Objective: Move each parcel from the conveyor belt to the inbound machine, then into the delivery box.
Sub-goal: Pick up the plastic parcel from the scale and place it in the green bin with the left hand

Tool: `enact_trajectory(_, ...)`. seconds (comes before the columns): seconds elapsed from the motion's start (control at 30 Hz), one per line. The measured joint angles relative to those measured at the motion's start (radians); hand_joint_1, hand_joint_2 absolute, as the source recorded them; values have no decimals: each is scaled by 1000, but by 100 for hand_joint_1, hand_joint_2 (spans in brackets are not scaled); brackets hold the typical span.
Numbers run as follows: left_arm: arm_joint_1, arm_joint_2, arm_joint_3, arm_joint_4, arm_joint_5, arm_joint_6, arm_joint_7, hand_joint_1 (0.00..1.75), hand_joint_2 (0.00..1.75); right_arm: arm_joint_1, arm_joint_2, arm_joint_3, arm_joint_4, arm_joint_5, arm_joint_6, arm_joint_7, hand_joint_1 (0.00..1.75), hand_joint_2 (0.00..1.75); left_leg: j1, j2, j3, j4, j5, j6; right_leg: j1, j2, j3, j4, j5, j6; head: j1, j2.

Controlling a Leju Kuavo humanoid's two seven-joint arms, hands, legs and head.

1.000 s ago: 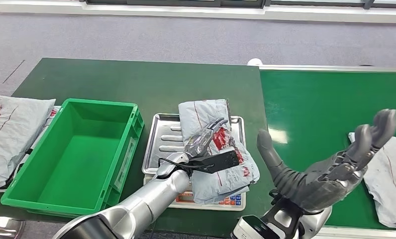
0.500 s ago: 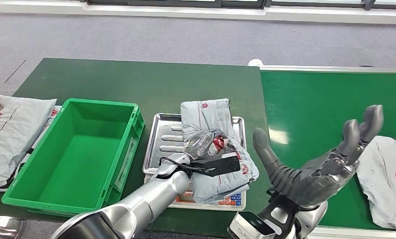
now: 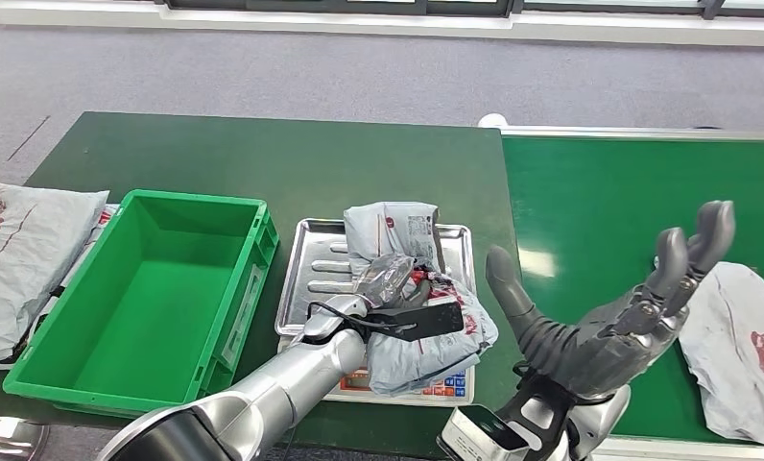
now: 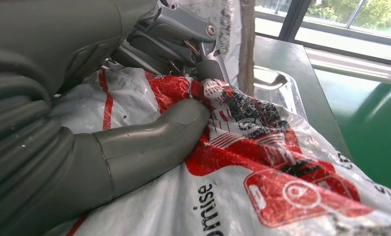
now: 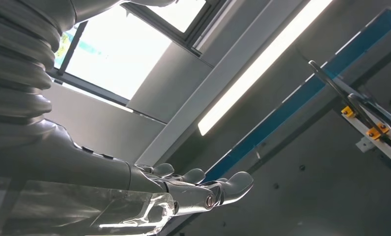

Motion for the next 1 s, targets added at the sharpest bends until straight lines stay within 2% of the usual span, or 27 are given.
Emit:
enact_trajectory(0.23,-1,0,0,1,-14,7,0,175,175,-6,1,0,8,-1,0,0,0,175,0,0,0,0,0,0,0,0,0,0,0,0,0,0)
enact_trajectory(0.3,-1,1,0,1,-18,40,-5,175,175,-14,2,0,12,-1,0,0,0,175,0,0,0,0,0,0,0,0,0,0,0,0,0,0)
enact_trajectory(0.37,2,1,0,-2,-30,118,-14,175,175,-20,2,0,14,0,0,0,0,175,0,0,0,0,0,0,0,0,0,0,0,0,0,0)
enact_trajectory(0.47,20,11,21,-53,-121,328,-23,175,175,-21,2,0,15,0,0,0,0,175,0,0,-1,0,1,0,0,0,2,1,0,0,0,0)
enact_trajectory(0.53,41,34,80,-155,-227,470,-24,175,175,-21,2,-1,15,1,0,0,0,175,0,0,-2,0,1,-1,0,0,3,1,1,0,0,0)
enact_trajectory(0.6,55,58,159,-276,-304,542,-24,175,175,-21,2,-1,15,2,0,0,0,175,0,1,-2,0,1,-1,0,1,2,1,1,0,0,0)
enact_trajectory(0.8,128,94,326,-549,-361,558,-46,175,175,-19,2,-3,13,12,0,0,0,175,0,1,-2,0,1,-1,0,1,2,1,0,0,0,0)
enact_trajectory(1.0,173,107,402,-686,-370,557,-63,175,175,-19,2,-3,13,15,0,0,0,175,0,1,-2,0,1,0,0,1,2,0,1,0,0,0)
